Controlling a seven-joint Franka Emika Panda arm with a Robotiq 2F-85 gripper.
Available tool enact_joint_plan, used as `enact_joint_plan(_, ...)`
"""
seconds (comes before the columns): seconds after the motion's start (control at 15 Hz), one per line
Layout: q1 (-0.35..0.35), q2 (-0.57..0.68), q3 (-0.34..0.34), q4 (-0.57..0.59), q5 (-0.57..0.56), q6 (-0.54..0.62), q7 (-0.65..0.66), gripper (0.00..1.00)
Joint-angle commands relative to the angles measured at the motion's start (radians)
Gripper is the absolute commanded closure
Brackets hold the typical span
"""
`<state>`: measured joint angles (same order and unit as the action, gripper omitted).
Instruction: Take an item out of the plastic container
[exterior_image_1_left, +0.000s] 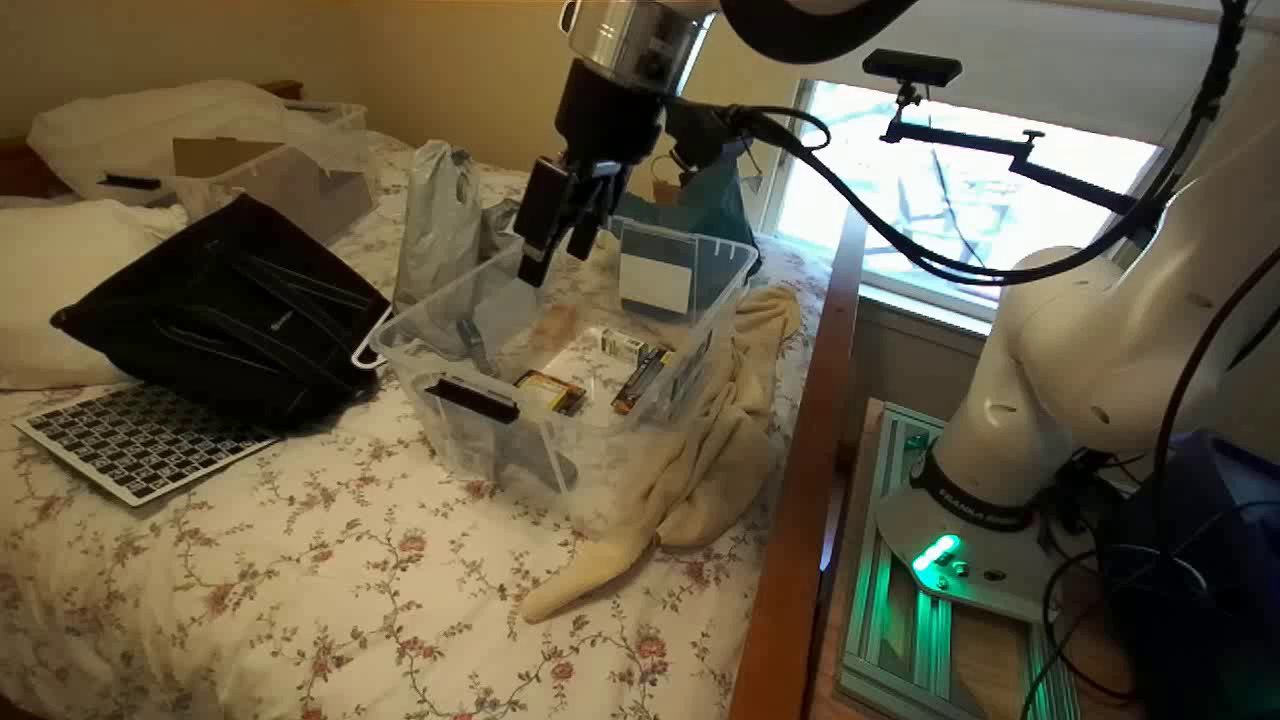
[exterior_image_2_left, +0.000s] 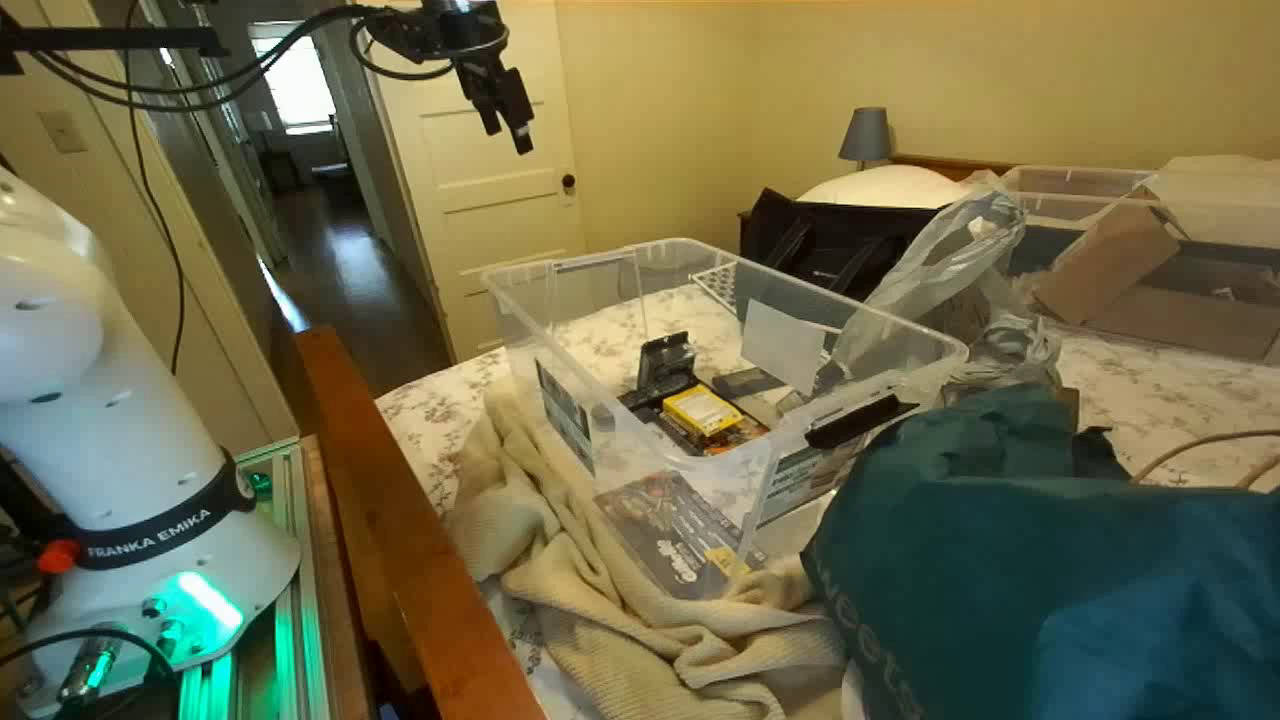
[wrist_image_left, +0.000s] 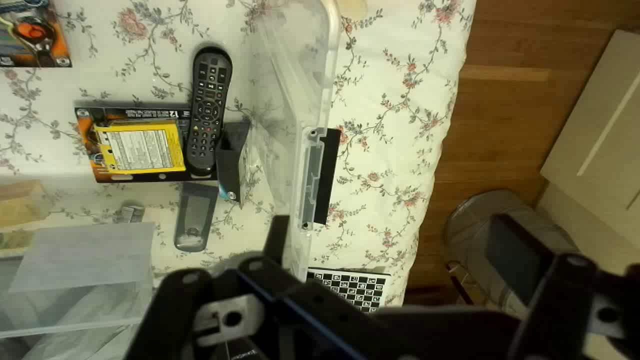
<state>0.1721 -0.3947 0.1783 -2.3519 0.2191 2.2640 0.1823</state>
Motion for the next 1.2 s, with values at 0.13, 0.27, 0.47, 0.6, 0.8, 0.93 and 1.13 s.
enact_joint_plan(0.13, 0.000, 0.000, 0.000, 0.003, -0.001, -0.003, 0.001, 0.00)
enact_joint_plan(0.27, 0.000, 0.000, 0.000, 0.003, -0.001, -0.003, 0.001, 0.00)
enact_joint_plan(0.47, -0.018, 0.026, -0.006, 0.009, -0.008, -0.005, 0.022, 0.00)
enact_joint_plan(0.6, -0.042, 0.064, -0.015, 0.012, -0.017, 0.006, 0.040, 0.00)
enact_joint_plan(0.8, -0.063, 0.141, -0.043, 0.025, -0.011, 0.028, 0.010, 0.00)
enact_joint_plan(0.93, -0.074, 0.196, -0.057, 0.034, -0.013, 0.052, 0.002, 0.00)
enact_joint_plan(1.13, -0.080, 0.275, -0.069, 0.043, -0.012, 0.103, -0.004, 0.00)
